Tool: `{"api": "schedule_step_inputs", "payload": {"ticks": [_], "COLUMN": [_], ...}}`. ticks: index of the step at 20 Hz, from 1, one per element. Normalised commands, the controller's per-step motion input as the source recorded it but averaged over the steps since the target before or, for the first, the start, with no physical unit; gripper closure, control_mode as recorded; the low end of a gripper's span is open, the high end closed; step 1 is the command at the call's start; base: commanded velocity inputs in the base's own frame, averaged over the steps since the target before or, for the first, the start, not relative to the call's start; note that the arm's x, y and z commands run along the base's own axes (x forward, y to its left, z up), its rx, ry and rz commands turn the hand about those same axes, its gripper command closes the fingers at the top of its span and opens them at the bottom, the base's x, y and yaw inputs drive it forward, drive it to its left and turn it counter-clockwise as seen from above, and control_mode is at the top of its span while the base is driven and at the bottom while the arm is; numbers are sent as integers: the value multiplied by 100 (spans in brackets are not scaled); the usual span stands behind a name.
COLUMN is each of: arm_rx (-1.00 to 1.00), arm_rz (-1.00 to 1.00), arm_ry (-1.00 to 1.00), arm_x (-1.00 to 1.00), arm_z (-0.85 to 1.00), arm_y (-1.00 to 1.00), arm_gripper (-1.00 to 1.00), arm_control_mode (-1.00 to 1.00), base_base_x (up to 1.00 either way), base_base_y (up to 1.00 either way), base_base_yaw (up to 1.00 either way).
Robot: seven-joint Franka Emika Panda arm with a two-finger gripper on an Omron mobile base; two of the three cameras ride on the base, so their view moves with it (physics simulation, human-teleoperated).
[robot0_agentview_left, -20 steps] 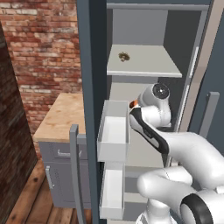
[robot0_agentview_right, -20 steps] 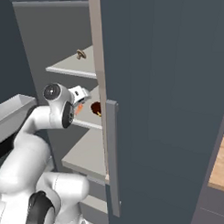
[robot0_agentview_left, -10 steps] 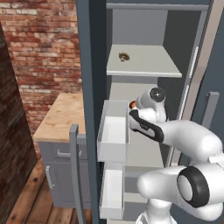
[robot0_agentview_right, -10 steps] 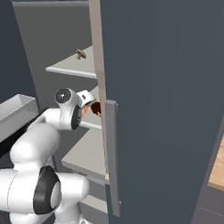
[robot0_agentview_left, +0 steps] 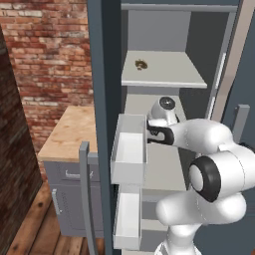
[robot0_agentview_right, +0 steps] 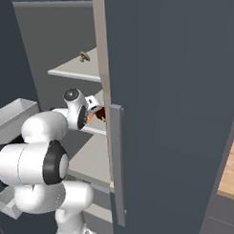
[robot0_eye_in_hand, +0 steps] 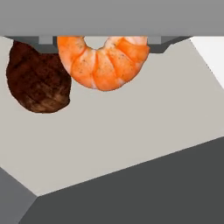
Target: Take the mushroom and shrimp from the highest rack and move them to the second highest rack where the steak and carrot are located, to maximize freezer space. Close the freezer door after rearranging.
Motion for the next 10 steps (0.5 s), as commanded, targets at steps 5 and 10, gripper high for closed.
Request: {"api": "schedule_step_inputs", "payload": {"ticks": [5,10], "arm_rx": [0,0], "arm_rz": [0,0], "arm_ry": [9,0], "arm_x": [49,44], "arm_z": [-31,-44], "arm_y": [2,0], "arm_gripper": [100,100], "arm_control_mode": [-100,-100], "base_base_x": [0,0], "base_base_y": [0,0], "base_base_yaw": [0,0]}}
